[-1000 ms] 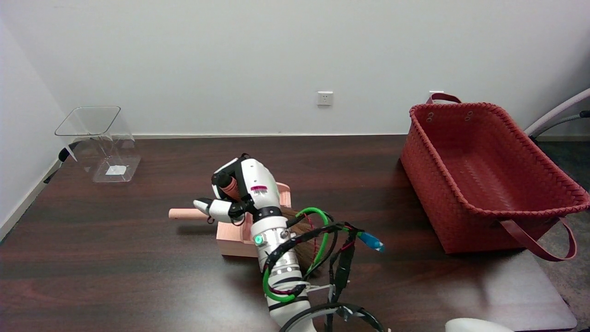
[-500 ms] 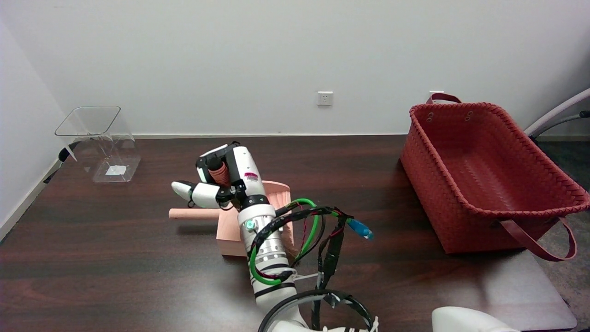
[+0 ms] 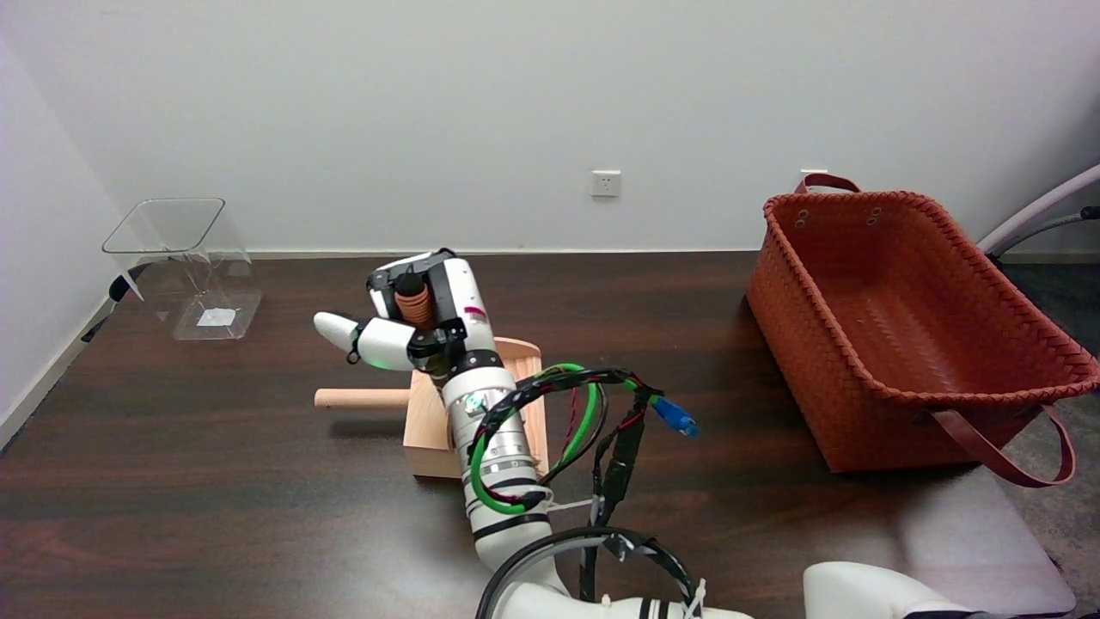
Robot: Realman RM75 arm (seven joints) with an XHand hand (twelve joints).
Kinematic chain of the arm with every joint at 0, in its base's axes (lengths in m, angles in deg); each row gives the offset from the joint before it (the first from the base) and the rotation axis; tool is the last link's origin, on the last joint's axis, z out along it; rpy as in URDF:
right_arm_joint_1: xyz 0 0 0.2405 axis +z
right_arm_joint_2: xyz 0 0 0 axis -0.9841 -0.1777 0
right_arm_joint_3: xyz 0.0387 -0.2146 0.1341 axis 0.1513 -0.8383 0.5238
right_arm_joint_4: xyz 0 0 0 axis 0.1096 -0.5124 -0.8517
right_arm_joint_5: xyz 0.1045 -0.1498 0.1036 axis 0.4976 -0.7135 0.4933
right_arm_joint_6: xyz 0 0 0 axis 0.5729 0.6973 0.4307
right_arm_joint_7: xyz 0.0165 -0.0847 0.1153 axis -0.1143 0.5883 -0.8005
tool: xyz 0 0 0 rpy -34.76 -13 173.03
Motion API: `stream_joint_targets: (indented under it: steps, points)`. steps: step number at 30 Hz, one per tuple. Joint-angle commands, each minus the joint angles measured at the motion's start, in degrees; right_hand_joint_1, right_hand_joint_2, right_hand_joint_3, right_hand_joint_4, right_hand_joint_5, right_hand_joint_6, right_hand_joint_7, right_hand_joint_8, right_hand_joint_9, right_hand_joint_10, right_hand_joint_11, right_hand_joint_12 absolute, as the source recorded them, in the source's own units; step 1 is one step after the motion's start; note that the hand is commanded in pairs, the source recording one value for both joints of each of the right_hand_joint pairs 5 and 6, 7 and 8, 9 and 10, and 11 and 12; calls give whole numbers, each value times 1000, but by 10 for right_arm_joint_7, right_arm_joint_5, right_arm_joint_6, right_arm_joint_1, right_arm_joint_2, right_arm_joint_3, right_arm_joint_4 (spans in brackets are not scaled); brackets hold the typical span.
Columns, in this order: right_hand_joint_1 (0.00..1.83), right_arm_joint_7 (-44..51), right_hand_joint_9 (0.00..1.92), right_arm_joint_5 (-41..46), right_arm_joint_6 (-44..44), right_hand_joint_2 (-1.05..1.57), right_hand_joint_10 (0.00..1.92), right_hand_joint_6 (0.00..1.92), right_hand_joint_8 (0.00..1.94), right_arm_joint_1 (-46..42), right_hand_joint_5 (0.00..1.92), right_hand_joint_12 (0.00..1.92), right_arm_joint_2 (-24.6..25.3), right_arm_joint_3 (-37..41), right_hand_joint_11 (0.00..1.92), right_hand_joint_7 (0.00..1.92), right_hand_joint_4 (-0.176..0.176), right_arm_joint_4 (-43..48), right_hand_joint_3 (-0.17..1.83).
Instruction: Sweep the trush into the dustpan.
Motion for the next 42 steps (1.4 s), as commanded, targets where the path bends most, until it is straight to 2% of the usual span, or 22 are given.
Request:
stream_joint_targets:
  steps: [1,6,11,20,29,38,42]
  points:
    - [1333,3,1920,8,-34,1571,1920,1920,1920,-15,1920,1710,-98,15,1710,1920,0,-94,194]
    - [1340,97,1920,9,-34,1571,1920,1920,1920,-45,1920,1704,-161,30,1704,1920,0,-169,209]
    - [1346,138,1920,9,-34,1571,1920,1920,1920,-59,1920,1694,-182,44,1694,1920,0,-213,215]
    - [1351,154,1920,6,-43,1571,1920,1920,1920,-91,1920,1686,-208,73,1686,1920,0,-249,216]
    - [1353,154,1920,9,-72,1571,1920,1920,1920,-87,1920,1688,-239,78,1688,1920,0,-270,217]
    - [1351,149,1920,23,-12,1571,1920,1920,1920,-57,1920,1686,-261,116,1686,1920,0,-323,210]
    - [1351,150,1920,35,24,1571,1920,1920,1920,-47,1920,1686,-281,146,1686,1920,0,-388,213]
